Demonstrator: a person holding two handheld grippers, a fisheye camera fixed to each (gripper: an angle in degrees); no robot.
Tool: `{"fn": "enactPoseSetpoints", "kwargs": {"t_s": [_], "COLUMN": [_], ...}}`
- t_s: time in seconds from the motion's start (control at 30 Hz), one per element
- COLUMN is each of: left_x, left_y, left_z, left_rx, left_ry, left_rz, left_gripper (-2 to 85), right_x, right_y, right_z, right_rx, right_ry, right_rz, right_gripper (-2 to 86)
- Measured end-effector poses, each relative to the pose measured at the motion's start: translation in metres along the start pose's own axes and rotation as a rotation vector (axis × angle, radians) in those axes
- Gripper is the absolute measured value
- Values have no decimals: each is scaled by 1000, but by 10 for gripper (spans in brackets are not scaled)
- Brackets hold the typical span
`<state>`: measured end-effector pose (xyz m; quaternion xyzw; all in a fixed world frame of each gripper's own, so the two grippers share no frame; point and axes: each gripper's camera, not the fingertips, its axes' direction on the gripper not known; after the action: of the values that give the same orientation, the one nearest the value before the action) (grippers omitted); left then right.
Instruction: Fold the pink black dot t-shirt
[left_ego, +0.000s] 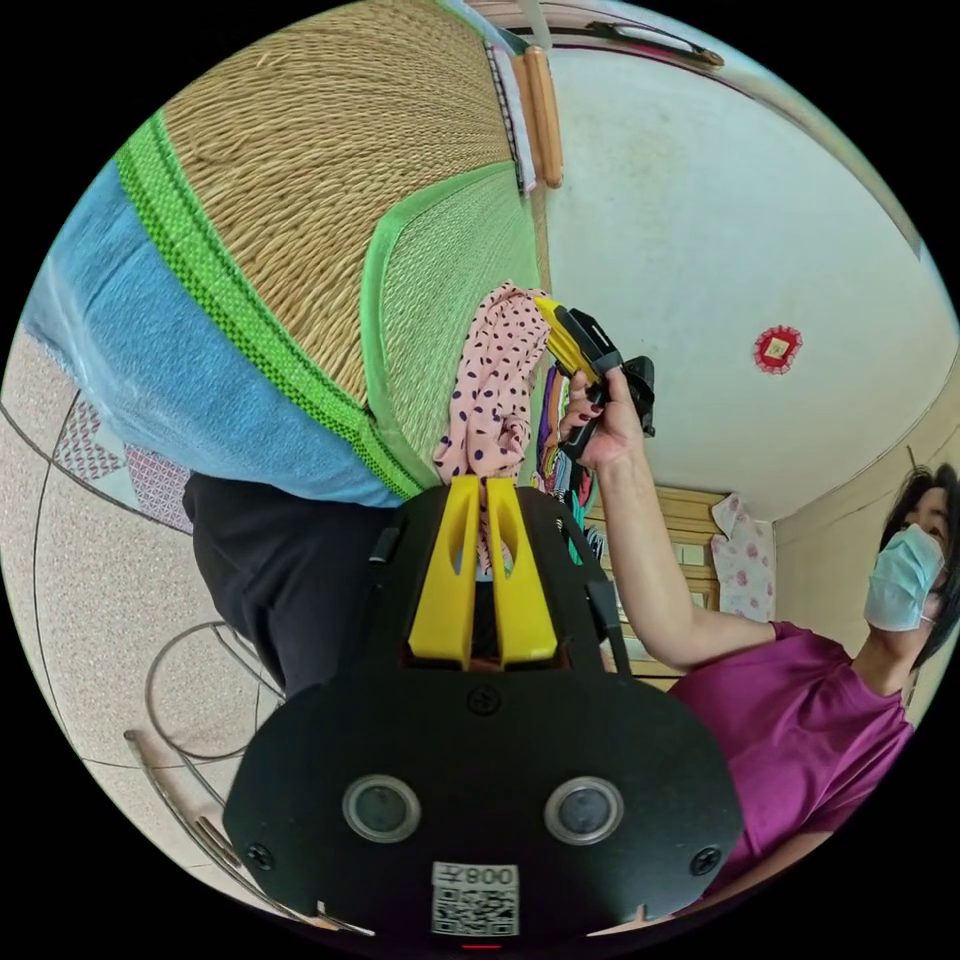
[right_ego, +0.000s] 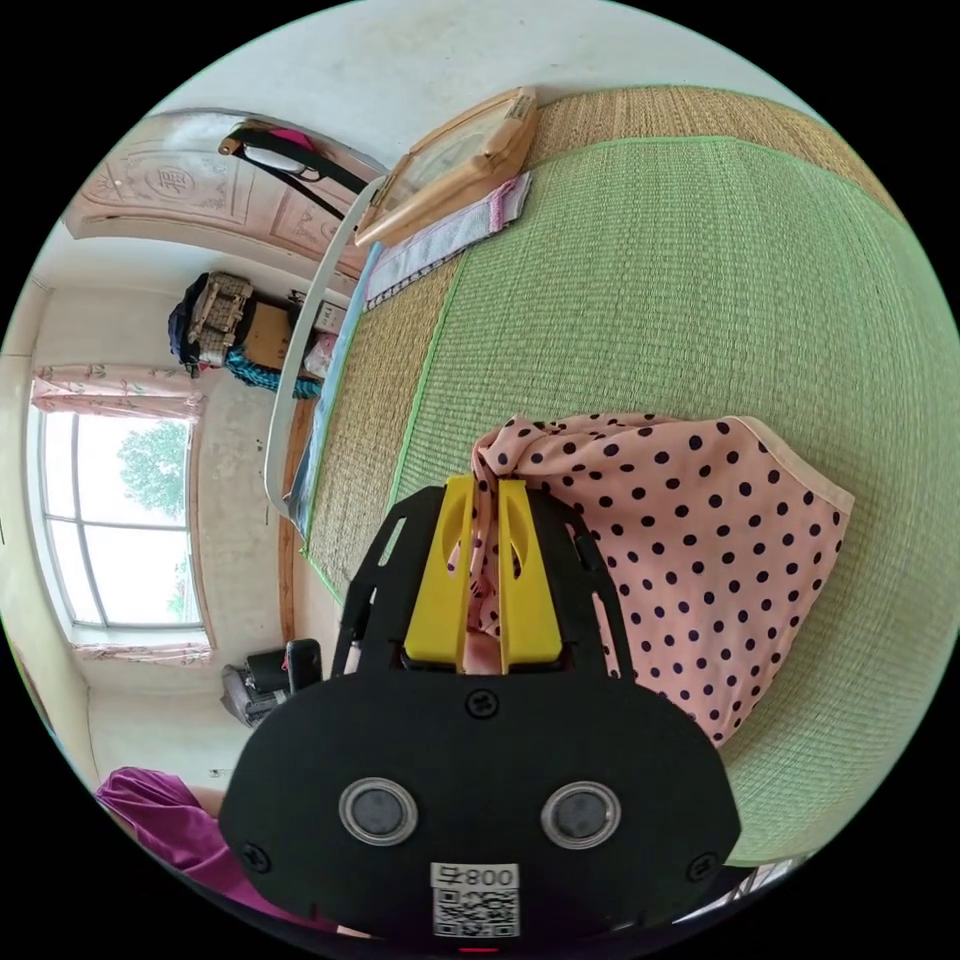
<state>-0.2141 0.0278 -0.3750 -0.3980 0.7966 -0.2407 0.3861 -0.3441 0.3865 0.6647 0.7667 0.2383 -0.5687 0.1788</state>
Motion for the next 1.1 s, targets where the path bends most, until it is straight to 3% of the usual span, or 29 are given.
{"fn": "enactPoseSetpoints", "kwargs": {"t_s": [0.17,0.5,0.8,0.97,1.1], "left_x": [9,70,51,51,52], "left_y": [7,9,-16,-19,-21], "left_z": [-24,-29,-5,-4,-1], "left_rx": [20,27,-85,-93,-102], "left_ry": [-72,-295,-368,-380,-386], "left_rz": [60,382,311,298,284], "left_gripper": [14,13,5,4,4], "right_x": [-16,-36,-44,-37,-28], "right_y": [-6,-10,-4,-36,-47], "right_z": [0,-17,-56,-40,-34], "right_rx": [-2,-21,0,-55,-106], "right_ry": [1,-67,-93,49,53], "right_rz": [-35,-103,-175,-131,-117], "right_gripper": [61,92,54,9,3]}}
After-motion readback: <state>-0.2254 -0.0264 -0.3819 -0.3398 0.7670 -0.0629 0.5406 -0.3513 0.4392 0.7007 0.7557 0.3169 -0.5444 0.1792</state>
